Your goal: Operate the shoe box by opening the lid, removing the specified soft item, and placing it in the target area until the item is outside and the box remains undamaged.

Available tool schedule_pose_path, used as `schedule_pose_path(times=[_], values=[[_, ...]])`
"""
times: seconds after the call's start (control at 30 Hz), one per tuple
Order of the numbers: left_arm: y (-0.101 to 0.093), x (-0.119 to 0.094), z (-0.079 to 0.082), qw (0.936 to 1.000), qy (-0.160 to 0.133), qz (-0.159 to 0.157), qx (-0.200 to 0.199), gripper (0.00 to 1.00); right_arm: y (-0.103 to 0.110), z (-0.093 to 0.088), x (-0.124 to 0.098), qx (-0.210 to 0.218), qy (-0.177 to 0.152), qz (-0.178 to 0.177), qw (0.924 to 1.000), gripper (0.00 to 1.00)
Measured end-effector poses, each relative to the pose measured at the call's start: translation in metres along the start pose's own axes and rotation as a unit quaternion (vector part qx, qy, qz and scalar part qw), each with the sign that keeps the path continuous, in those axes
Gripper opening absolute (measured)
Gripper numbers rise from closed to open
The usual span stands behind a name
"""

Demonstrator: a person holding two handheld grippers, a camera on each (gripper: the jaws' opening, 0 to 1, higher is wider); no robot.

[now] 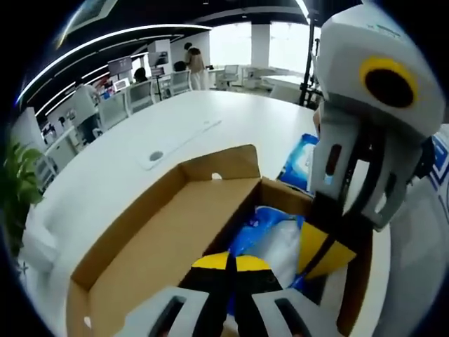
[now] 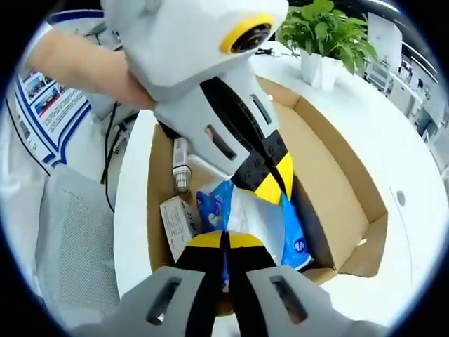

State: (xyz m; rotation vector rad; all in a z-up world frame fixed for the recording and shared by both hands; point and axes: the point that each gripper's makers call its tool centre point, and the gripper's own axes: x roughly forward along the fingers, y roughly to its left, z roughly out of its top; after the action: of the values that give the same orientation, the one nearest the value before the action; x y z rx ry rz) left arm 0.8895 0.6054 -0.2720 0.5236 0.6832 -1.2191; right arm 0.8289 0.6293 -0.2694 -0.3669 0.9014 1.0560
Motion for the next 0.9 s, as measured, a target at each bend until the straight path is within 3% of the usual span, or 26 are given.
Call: schedule_pose_path(times=[0.33, 0.67, 0.9], values=[[0.005, -0.02, 0.015, 0.9994, -0.015, 0.03, 0.012, 0.0, 0.006, 0.013, -0.019, -0.028, -0.011, -0.019, 0.9994, 0.0], [0.006, -0.044, 0.047, 0.998, -0.037, 0.051, 0.008, 0.0, 0.005, 0.034, -0.046, -0.047, -0.037, -0.038, 0.9975, 0.0], [0.002, -0.055, 0.076, 0.9966, -0.052, 0.064, 0.001, 0.0, 0.002, 0.034, -0.075, -0.063, -0.041, -0.051, 0.9959, 0.0]])
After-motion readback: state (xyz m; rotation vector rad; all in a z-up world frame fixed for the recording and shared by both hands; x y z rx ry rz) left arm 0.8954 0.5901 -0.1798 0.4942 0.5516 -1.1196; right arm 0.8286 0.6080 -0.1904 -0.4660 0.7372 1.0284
